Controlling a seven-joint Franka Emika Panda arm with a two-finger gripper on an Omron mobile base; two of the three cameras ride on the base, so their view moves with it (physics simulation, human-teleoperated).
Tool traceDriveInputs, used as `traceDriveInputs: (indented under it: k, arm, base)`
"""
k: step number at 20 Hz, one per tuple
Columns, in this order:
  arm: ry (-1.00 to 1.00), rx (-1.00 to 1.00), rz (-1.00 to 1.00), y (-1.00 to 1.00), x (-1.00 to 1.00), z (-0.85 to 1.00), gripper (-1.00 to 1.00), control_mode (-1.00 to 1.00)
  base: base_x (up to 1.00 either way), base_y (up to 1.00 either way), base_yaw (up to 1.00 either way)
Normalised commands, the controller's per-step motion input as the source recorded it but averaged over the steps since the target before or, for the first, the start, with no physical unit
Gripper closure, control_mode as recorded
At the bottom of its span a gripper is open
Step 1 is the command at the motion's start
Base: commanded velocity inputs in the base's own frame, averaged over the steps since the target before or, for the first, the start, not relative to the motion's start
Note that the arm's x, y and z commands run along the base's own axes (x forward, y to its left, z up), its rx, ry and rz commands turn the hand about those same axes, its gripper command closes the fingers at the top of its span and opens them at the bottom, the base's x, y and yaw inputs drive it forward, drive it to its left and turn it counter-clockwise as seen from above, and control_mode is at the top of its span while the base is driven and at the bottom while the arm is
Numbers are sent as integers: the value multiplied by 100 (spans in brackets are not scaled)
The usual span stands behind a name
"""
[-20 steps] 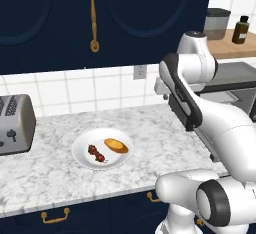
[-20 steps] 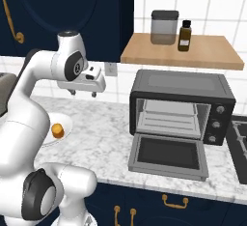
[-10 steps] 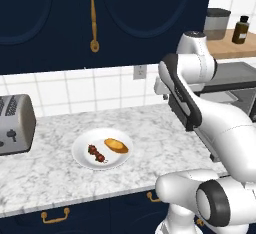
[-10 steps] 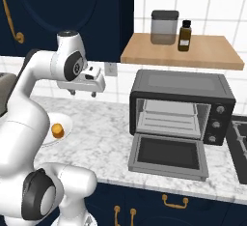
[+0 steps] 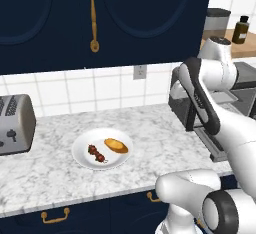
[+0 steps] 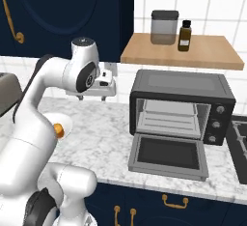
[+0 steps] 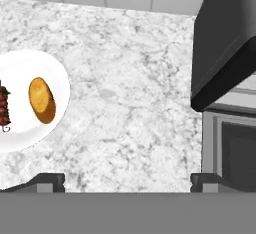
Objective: Pick up the kebab skewer and baguette bread, and place them inside the toaster oven. Close the toaster oven door and start by setting the timer.
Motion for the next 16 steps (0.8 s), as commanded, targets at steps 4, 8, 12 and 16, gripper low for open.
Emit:
traceDriveInputs:
  k: [4,8,12,16]
  arm:
    - [-50,7,61,-100,-11,-21,-100,-100]
    - [-57,19,55,-96,6,-37,-100,-100]
    - [-46,17,34,-73,30,-33,-100,-100]
    - [-22,4,20,-64,42,-31,-100,-100]
  base:
    - [0,0,0]
    - [0,0,0]
    - [0,0,0]
    - [0,0,0]
